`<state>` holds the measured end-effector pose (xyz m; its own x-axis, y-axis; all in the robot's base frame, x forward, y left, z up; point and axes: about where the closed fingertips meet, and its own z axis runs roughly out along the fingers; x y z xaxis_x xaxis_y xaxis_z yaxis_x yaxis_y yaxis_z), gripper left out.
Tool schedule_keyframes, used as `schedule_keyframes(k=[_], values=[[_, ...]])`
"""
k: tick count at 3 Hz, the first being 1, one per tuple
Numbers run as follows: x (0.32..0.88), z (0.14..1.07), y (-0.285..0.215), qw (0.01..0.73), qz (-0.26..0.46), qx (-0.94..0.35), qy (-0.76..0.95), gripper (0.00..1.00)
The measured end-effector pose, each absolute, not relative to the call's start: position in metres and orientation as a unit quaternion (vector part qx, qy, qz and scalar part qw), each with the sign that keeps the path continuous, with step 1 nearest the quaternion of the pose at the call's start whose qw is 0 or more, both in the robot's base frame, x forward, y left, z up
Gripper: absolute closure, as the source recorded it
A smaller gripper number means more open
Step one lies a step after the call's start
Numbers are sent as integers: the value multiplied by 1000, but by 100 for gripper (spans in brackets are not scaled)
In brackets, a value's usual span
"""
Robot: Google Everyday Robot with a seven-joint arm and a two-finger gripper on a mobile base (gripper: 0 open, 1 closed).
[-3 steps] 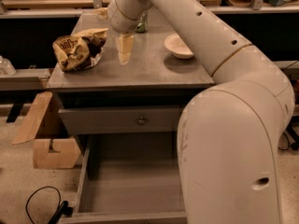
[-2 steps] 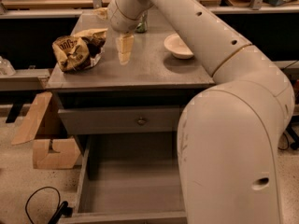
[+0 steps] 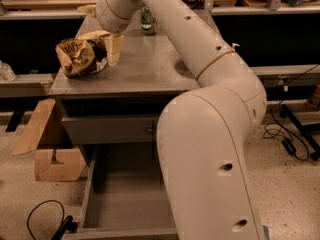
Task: Place brown chip bag into middle drawer
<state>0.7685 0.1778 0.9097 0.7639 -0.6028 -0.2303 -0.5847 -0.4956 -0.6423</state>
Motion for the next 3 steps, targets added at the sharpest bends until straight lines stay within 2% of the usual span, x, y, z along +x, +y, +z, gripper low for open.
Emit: schedule_keyframes(k=[2,3], values=[[759,905,222,378,53,-852,359,0],[745,882,241,336,88,-859,375,18]])
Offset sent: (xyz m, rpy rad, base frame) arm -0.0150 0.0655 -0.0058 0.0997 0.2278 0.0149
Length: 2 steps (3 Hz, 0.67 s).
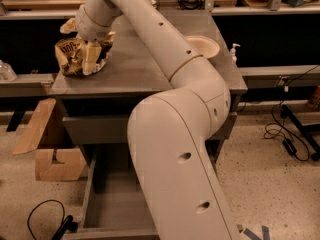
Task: Place brown chip bag into middle drawer
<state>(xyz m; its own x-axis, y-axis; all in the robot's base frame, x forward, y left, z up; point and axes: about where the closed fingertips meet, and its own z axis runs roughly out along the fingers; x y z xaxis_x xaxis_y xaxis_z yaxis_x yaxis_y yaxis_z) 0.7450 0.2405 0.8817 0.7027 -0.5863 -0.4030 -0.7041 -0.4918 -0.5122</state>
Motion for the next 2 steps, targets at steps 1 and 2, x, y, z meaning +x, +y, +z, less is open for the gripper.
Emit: schedule_keyframes(k=[1,2], values=[[734,859,255,284,102,-871,388,41],[733,856,257,281,105,-872,387,64]])
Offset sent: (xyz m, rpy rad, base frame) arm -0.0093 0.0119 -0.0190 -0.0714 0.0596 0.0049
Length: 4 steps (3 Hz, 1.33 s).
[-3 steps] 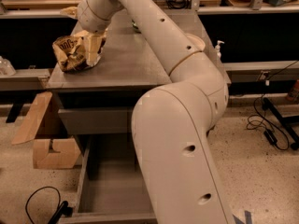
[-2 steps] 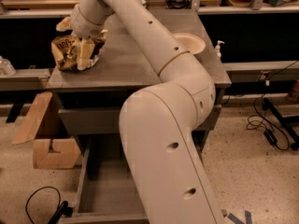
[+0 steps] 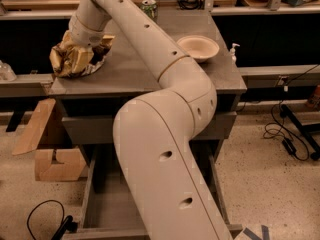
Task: Place brown chip bag into middle drawer
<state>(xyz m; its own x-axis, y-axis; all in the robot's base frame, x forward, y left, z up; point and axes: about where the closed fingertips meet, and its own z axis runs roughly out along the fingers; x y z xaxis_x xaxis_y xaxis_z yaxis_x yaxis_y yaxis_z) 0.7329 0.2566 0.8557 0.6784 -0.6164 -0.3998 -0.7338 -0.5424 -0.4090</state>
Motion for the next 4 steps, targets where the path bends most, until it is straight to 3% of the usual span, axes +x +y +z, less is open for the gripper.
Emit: schedule_keyframes(k=[1,2,4], values=[[733,852,260,281,106,-872,387,88],[733,852,260,281,106,-872,387,100],[733,869,253,300,100,-872,374,100]])
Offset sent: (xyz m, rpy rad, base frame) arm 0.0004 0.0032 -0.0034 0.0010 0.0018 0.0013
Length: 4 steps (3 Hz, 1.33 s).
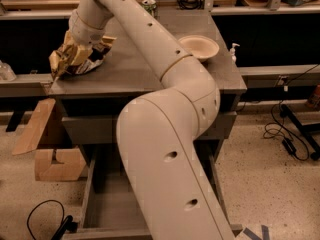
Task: Place brown chip bag into middle drawer
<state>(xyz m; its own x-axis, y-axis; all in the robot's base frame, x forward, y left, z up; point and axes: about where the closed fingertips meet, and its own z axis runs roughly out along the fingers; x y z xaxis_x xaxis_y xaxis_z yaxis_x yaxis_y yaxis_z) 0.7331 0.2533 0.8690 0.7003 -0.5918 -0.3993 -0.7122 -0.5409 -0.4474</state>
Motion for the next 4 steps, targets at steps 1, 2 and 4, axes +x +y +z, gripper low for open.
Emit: schedule_keyframes(k=[1,2,4], values=[[726,906,236,326,79,-872,356,100],[703,949,214,348,52,-872,341,100],[598,1051,182,467,60,-821,322,100]])
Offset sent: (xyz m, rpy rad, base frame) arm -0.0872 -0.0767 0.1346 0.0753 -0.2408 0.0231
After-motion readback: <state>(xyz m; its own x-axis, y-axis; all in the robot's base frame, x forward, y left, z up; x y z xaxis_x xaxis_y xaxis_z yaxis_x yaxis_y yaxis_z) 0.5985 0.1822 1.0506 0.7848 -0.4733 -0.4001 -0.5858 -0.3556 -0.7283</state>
